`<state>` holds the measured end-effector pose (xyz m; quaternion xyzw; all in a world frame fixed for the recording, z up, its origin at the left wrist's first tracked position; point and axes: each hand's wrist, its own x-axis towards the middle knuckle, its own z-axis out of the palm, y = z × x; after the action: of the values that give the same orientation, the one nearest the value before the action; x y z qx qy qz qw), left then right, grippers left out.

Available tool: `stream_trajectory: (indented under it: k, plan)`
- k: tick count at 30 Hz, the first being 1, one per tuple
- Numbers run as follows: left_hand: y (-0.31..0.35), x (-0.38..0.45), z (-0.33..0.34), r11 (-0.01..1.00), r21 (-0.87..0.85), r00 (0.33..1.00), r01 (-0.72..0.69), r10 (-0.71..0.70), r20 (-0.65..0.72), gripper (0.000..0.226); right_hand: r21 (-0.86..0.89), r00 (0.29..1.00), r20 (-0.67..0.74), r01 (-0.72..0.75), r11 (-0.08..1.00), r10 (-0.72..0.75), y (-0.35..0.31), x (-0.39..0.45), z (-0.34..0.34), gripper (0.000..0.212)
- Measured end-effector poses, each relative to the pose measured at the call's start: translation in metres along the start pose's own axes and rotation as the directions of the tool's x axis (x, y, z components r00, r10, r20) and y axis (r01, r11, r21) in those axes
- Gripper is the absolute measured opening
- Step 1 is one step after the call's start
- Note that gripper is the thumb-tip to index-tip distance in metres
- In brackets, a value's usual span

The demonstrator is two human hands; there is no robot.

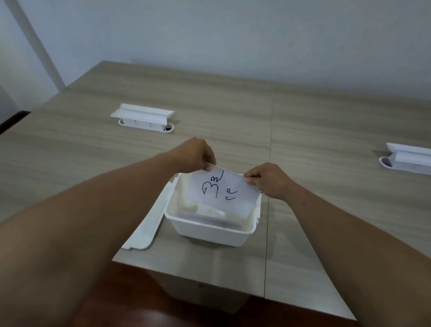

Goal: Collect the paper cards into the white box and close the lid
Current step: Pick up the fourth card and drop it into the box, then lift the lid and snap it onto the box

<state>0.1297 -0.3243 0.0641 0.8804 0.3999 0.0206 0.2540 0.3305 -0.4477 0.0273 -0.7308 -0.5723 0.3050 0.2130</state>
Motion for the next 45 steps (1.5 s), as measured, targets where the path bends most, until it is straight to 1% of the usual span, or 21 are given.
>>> stream_trajectory:
  k: [4, 10, 13, 17, 19, 22, 25, 27, 29, 31, 33, 37, 39, 41, 42, 44, 45]
  plan:
    - [-0.026, -0.021, 0.031, 0.997, -0.018, 0.997, 0.072, -0.071, 0.040, 0.019, -0.066, 0.995, 0.098, 0.025, 0.997, -0.018, 0.005, -0.008, 0.038, 0.024]
    - [-0.057, -0.050, 0.069, 0.989, -0.025, 0.983, 0.143, -0.139, 0.122, 0.020, -0.155, 0.974, 0.227, 0.032, 0.987, 0.004, 0.011, -0.010, 0.082, 0.026]
    - [-0.063, -0.055, 0.081, 0.989, -0.026, 0.983, 0.145, -0.141, 0.120, 0.026, -0.199, 0.969, 0.246, 0.048, 0.979, 0.003, 0.011, -0.008, 0.085, 0.026]
    - [-0.064, -0.054, 0.081, 0.988, -0.055, 0.981, 0.141, -0.132, 0.144, 0.020, -0.230, 0.964, 0.263, 0.019, 0.973, 0.044, 0.010, -0.008, 0.081, 0.025]
    - [-0.067, -0.052, 0.074, 0.986, -0.070, 0.983, 0.150, -0.142, 0.115, 0.022, -0.221, 0.967, 0.245, -0.020, 0.975, 0.075, 0.007, -0.006, 0.076, 0.028]
    - [-0.081, -0.047, 0.056, 0.970, -0.145, 0.980, 0.195, -0.199, -0.009, 0.024, -0.180, 0.983, 0.164, -0.057, 0.982, 0.087, -0.009, 0.004, 0.070, 0.030]
    - [-0.108, -0.046, 0.032, 0.963, -0.177, 0.968, 0.201, -0.223, -0.115, 0.022, -0.141, 0.996, 0.055, -0.058, 0.988, 0.066, -0.041, 0.018, 0.074, 0.029]
    - [-0.127, -0.049, 0.017, 0.959, -0.183, 0.958, 0.215, -0.244, -0.154, 0.025, -0.087, 0.997, -0.023, -0.076, 0.993, 0.075, -0.062, 0.028, 0.083, 0.026]
    - [-0.152, -0.056, 0.002, 0.956, -0.160, 0.947, 0.245, -0.272, -0.171, 0.029, -0.063, 0.993, -0.077, -0.090, 0.994, 0.085, -0.087, 0.040, 0.100, 0.024]
    - [-0.186, -0.062, -0.009, 0.940, -0.162, 0.930, 0.299, -0.325, -0.173, 0.027, -0.087, 0.993, -0.093, -0.085, 0.993, 0.077, -0.113, 0.053, 0.121, 0.025]
    - [-0.219, -0.067, -0.013, 0.922, -0.169, 0.915, 0.348, -0.373, -0.156, 0.024, -0.082, 0.992, -0.112, -0.075, 0.994, 0.065, -0.134, 0.063, 0.143, 0.025]
    - [-0.281, -0.084, -0.008, 0.893, -0.129, 0.890, 0.432, -0.445, -0.101, 0.027, -0.021, 0.986, -0.156, -0.064, 0.998, 0.060, -0.169, 0.080, 0.198, 0.033]
    - [-0.304, -0.090, 0.001, 0.878, -0.123, 0.877, 0.462, -0.473, -0.083, 0.027, -0.007, 0.986, -0.138, -0.099, 0.995, 0.097, -0.175, 0.087, 0.224, 0.031]
    - [-0.320, -0.093, 0.013, 0.860, -0.131, 0.863, 0.493, -0.503, -0.053, 0.026, 0.002, 0.980, -0.087, -0.182, 0.983, 0.181, -0.175, 0.090, 0.243, 0.020]
    - [-0.328, -0.093, 0.019, 0.847, -0.146, 0.853, 0.511, -0.520, -0.033, 0.026, -0.004, 0.970, -0.063, -0.235, 0.972, 0.234, -0.174, 0.092, 0.254, 0.021]
    - [-0.339, -0.096, 0.034, 0.825, -0.175, 0.838, 0.538, -0.545, 0.006, 0.026, -0.015, 0.933, -0.027, -0.360, 0.933, 0.359, -0.168, 0.095, 0.273, 0.017]
    - [-0.344, -0.098, 0.042, 0.816, -0.184, 0.832, 0.549, -0.554, 0.026, 0.025, -0.015, 0.903, -0.018, -0.430, 0.903, 0.430, -0.163, 0.095, 0.282, 0.022]
